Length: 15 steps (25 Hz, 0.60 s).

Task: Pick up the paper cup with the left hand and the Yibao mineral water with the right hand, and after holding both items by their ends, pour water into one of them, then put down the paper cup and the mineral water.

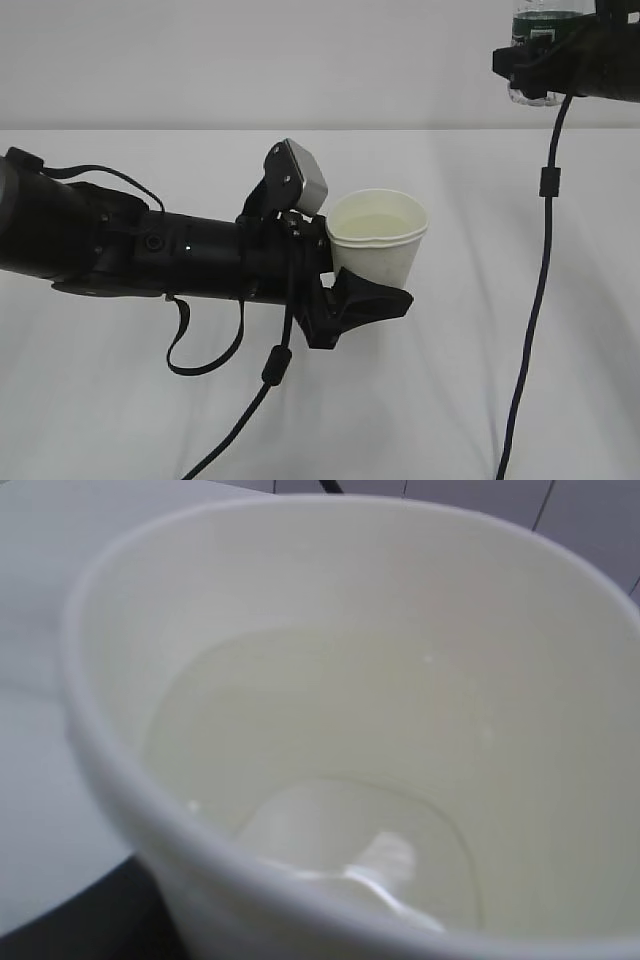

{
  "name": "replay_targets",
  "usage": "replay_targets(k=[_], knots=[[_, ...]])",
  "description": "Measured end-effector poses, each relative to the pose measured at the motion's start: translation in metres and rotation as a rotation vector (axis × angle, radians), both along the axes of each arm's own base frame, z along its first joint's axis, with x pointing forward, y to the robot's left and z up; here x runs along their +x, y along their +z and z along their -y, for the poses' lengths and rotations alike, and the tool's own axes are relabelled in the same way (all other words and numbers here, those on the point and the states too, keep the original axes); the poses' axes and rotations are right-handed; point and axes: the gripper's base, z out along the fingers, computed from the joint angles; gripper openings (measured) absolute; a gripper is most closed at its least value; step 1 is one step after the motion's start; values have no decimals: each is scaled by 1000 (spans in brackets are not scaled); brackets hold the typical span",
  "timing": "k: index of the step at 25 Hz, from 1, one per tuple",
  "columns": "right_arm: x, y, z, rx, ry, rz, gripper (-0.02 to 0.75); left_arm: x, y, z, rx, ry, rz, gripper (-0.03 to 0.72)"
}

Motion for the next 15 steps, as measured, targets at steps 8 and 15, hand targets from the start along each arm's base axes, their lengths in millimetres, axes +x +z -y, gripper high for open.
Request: replay_targets(k=[8, 15], knots=[[-9, -19, 8, 42, -58, -8, 435, 0, 0, 0, 1, 1, 0, 456], [-16, -28, 13, 78, -72, 19, 435, 0, 0, 0, 1, 1, 0, 456]])
